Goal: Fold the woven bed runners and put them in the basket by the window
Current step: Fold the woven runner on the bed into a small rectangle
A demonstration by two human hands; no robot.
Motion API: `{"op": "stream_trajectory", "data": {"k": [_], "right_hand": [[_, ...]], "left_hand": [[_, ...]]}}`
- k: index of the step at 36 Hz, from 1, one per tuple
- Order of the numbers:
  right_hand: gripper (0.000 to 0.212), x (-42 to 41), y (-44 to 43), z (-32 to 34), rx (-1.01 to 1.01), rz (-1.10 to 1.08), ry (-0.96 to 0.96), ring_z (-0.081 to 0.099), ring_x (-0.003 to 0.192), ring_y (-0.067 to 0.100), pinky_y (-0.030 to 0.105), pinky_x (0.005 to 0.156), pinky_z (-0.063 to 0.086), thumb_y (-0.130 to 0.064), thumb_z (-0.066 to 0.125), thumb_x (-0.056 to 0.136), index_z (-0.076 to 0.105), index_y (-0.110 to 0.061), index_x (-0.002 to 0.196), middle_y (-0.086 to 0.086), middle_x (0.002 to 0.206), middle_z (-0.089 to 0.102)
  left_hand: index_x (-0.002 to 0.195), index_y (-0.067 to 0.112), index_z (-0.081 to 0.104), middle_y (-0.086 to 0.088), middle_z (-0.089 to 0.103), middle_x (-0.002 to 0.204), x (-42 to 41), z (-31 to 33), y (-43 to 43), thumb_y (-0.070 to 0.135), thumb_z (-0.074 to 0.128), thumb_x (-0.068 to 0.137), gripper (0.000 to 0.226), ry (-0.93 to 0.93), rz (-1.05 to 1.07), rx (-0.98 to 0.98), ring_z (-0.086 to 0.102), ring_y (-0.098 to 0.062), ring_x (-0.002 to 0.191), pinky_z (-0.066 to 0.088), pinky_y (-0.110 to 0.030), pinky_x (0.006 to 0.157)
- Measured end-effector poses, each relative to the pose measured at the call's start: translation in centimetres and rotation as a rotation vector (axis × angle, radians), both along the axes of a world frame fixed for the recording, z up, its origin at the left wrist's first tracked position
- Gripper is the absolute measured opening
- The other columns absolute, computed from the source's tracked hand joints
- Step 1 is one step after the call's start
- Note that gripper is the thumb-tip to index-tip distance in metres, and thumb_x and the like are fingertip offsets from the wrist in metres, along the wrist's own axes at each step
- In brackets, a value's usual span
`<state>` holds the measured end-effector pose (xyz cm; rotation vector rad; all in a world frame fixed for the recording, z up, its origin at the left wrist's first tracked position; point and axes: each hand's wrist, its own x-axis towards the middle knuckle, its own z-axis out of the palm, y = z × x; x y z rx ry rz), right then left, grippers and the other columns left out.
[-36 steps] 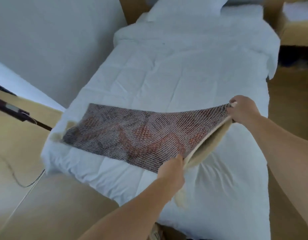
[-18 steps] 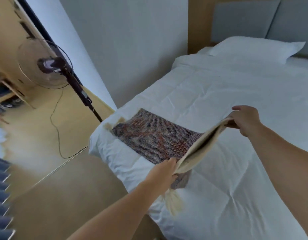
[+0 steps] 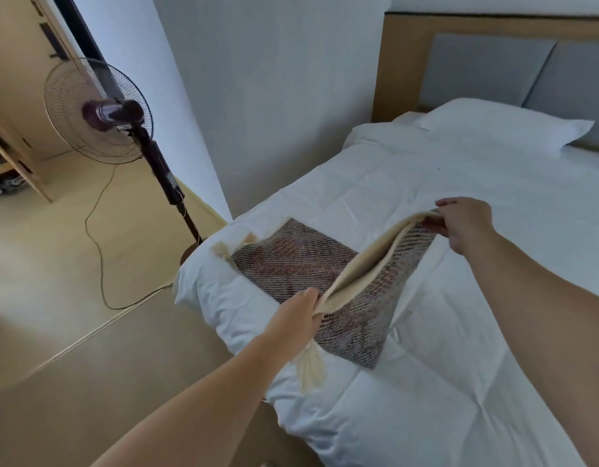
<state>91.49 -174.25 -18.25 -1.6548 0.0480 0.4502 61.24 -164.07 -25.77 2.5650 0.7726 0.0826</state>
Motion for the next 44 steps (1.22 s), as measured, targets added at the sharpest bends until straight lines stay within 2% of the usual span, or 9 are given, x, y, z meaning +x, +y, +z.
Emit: {"op": "stream_trajectory", "data": {"k": [5,10,16,21,25,28,34,38,44], "right_hand": [[0.026,-1.5,4.9,-0.9,-0.015,-0.112,-0.03,0.07,0.083,0.038,0.047,0.072,0.06,0.01,0.056,0.079,0.067,-0.011,0.068,0.021,0.086,0.067],[0.028,-3.2,9.0,-1.6,-0.044,-0.177,-0.074,0.069,0.08,0.034,0.044,0.071,0.061,0.01,0.058,0.079,0.067,-0.014,0.068,0.015,0.082,0.066],[0.022,-3.7,12.4,-1.8,-0.041,-0.19,-0.074,0.068,0.076,0.031,0.037,0.065,0.061,0.011,0.059,0.083,0.066,-0.009,0.075,0.015,0.083,0.064],[0.024,-2.5,15.8,-2.8,-0.002,-0.169,-0.059,0.07,0.076,0.031,0.035,0.065,0.061,0.012,0.06,0.082,0.064,-0.01,0.073,0.019,0.086,0.066],[0.023,-1.1,18.6,-4.1,-0.001,-0.135,-0.048,0.071,0.077,0.03,0.035,0.066,0.062,0.011,0.058,0.083,0.065,-0.009,0.076,0.018,0.087,0.067],[0.026,0.1,20.3,-5.0,-0.015,-0.128,-0.038,0.071,0.078,0.029,0.035,0.065,0.062,0.012,0.057,0.083,0.066,-0.011,0.075,0.016,0.088,0.067],[0.026,1.7,24.0,-6.0,-0.059,-0.088,-0.034,0.071,0.08,0.03,0.032,0.062,0.061,0.012,0.055,0.083,0.066,-0.011,0.077,0.017,0.093,0.067],[0.026,2.4,27.6,-7.2,-0.099,-0.061,-0.034,0.07,0.081,0.031,0.03,0.059,0.06,0.012,0.055,0.085,0.066,-0.01,0.076,0.018,0.095,0.066],[0.03,3.6,34.2,-10.7,-0.249,-0.047,-0.064,0.071,0.08,0.031,0.038,0.069,0.062,0.01,0.054,0.086,0.064,-0.016,0.073,0.015,0.095,0.068]], "left_hand": [[0.104,0.017,0.048,0.003,0.053,0.085,-1.5,-0.5,5.2,0.019,0.053,0.091,0.014,0.02,-0.088,-0.003,0.051,-0.016,0.07,0.043,-0.032,0.06],[0.089,0.016,0.042,0.001,0.049,0.07,-2.4,-1.5,9.6,0.022,0.044,0.094,0.008,0.011,-0.089,-0.041,0.044,-0.013,0.056,0.031,-0.029,0.047],[0.084,0.014,0.045,0.001,0.049,0.071,-1.8,-2.7,12.4,0.023,0.044,0.095,0.014,-0.025,-0.043,-0.13,0.044,-0.012,0.058,0.032,-0.029,0.049],[0.092,0.013,0.05,-0.001,0.057,0.077,-0.1,-3.0,14.9,0.032,0.055,0.093,0.019,-0.018,-0.041,-0.19,0.056,-0.02,0.068,0.042,-0.034,0.058],[0.083,0.012,0.048,0.002,0.052,0.067,1.4,-3.6,16.9,0.037,0.056,0.093,0.028,-0.019,0.0,-0.166,0.052,-0.019,0.061,0.039,-0.035,0.055],[0.077,0.014,0.046,0.003,0.048,0.062,2.3,-4.1,18.3,0.034,0.049,0.096,0.028,-0.011,0.051,-0.169,0.045,-0.014,0.053,0.035,-0.033,0.049],[0.069,0.015,0.042,0.0,0.05,0.059,3.6,-4.7,22.0,0.025,0.046,0.095,0.028,0.044,0.112,-0.245,0.05,-0.019,0.053,0.037,-0.034,0.048],[0.073,0.01,0.047,-0.003,0.051,0.061,4.1,-5.8,25.4,0.017,0.045,0.092,0.02,0.091,0.13,-0.311,0.05,-0.02,0.054,0.037,-0.033,0.048],[0.075,0.011,0.047,-0.004,0.051,0.065,4.5,-9.3,32.5,0.009,0.042,0.091,0.017,0.157,0.168,-0.385,0.045,-0.017,0.054,0.033,-0.03,0.048]]}}
